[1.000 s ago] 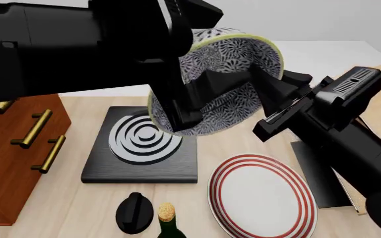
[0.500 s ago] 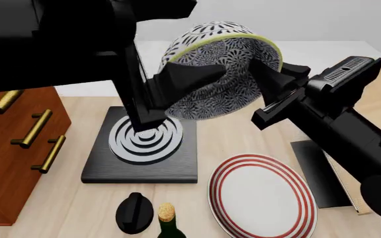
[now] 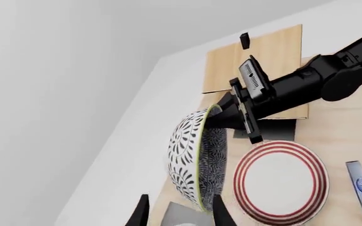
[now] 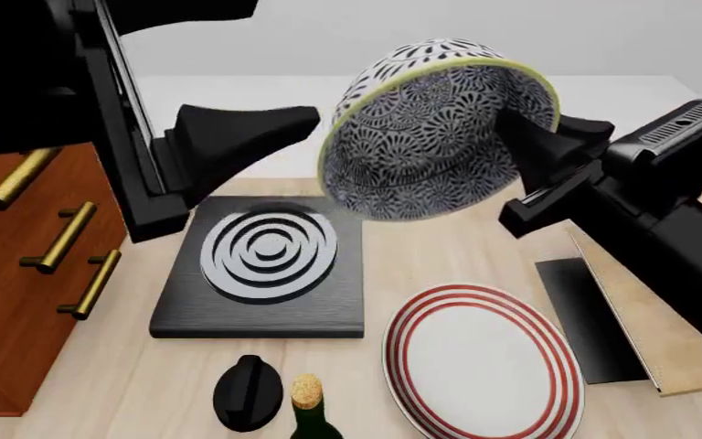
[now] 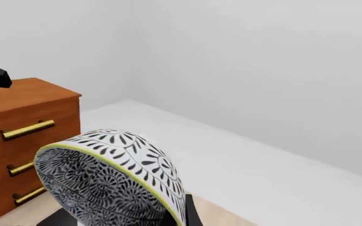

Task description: Pick up the akita bowl and put it on the plate.

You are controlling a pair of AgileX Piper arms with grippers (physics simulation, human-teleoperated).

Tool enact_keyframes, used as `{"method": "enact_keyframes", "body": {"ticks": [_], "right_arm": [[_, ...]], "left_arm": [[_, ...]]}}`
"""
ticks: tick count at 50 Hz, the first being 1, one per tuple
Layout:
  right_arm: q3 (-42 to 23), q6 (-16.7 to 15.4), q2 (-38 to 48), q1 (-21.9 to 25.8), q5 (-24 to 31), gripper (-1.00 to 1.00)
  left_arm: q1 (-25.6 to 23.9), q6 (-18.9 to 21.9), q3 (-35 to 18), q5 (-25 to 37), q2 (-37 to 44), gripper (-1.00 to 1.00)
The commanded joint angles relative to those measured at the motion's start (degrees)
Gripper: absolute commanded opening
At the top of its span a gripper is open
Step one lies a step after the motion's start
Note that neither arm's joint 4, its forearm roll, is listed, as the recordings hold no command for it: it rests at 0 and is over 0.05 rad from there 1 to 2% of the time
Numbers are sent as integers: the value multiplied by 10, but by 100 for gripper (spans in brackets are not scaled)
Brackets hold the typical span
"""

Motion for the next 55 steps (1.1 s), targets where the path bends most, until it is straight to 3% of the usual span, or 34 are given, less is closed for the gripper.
{"method": "enact_keyframes", "body": {"ticks": [1,9,19,24,29,31,34,35,42,55], "right_arm": [[-16,-3,-13,-37,54,-100],[-64,5,-14,-48,136,-100],[-139,-12,5,-64,263,-100],[-181,15,16,-60,327,-100],[-202,19,25,-62,363,-100],[-213,49,30,-49,384,-100],[-220,49,38,-50,408,-100],[-223,65,43,-44,418,-100],[-257,50,67,-54,471,-100],[-283,72,86,-79,546,-100]], "left_arm": [[14,-9,69,29,-29,100],[56,12,88,45,-49,100],[130,14,91,88,-64,100],[170,19,75,111,-85,100],[200,18,53,131,-102,100],[217,23,47,142,-112,100],[226,25,44,152,-116,100],[219,21,38,156,-112,100],[238,29,39,162,-114,100],[269,23,14,178,-117,100]]}}
